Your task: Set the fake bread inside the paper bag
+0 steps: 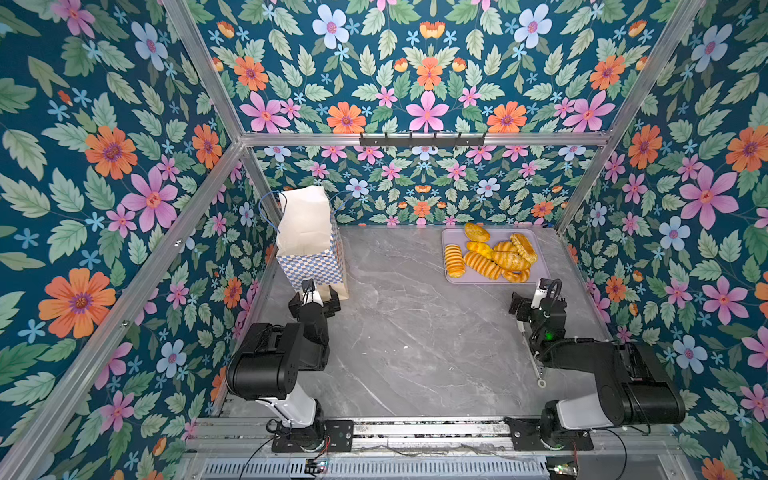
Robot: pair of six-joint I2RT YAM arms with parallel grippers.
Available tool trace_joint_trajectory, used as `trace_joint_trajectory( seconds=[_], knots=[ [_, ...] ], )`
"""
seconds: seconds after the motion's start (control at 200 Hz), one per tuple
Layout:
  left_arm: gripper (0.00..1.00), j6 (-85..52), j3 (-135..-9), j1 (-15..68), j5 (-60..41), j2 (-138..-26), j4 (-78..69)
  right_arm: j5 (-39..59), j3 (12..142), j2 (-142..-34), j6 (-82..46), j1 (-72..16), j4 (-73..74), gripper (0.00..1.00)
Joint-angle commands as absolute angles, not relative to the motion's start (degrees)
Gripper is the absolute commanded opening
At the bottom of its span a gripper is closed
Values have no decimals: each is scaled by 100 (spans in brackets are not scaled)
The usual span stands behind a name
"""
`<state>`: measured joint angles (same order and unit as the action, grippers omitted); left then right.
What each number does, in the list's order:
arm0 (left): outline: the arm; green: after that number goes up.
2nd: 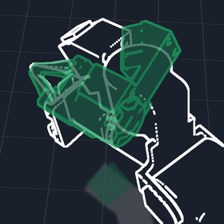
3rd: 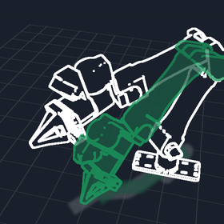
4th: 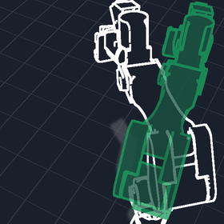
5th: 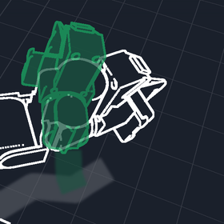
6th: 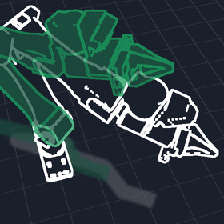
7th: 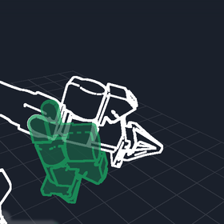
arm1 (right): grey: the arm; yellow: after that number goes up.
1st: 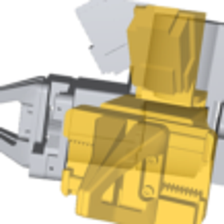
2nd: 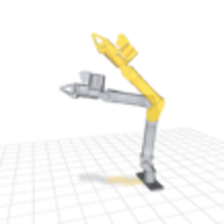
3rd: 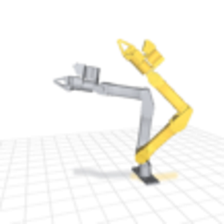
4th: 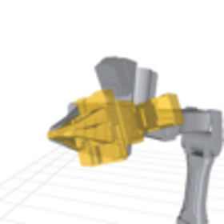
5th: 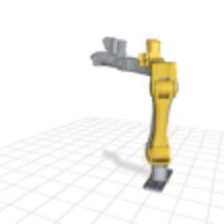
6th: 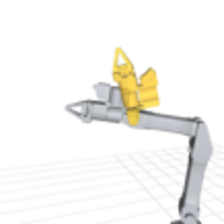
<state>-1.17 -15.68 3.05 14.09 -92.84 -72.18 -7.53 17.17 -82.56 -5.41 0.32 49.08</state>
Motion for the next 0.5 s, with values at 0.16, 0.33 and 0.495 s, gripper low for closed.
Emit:
trace_joint_trajectory(
  seconds=[0.16, 0.33, 0.495],
  knots=[
    [100, -18, -1538, 325, 1405, -9275, -7419, -780, 1744, -8253, -438, 34, 5133, 99],
    [100, -18, -1538, 324, 1406, -9281, -7423, -780, 1746, -8256, -436, 35, 5133, 99],
    [100, -18, -1538, 325, 1406, -9277, -7419, -782, 1740, -8253, -432, 27, 5137, 99]
  ],
)
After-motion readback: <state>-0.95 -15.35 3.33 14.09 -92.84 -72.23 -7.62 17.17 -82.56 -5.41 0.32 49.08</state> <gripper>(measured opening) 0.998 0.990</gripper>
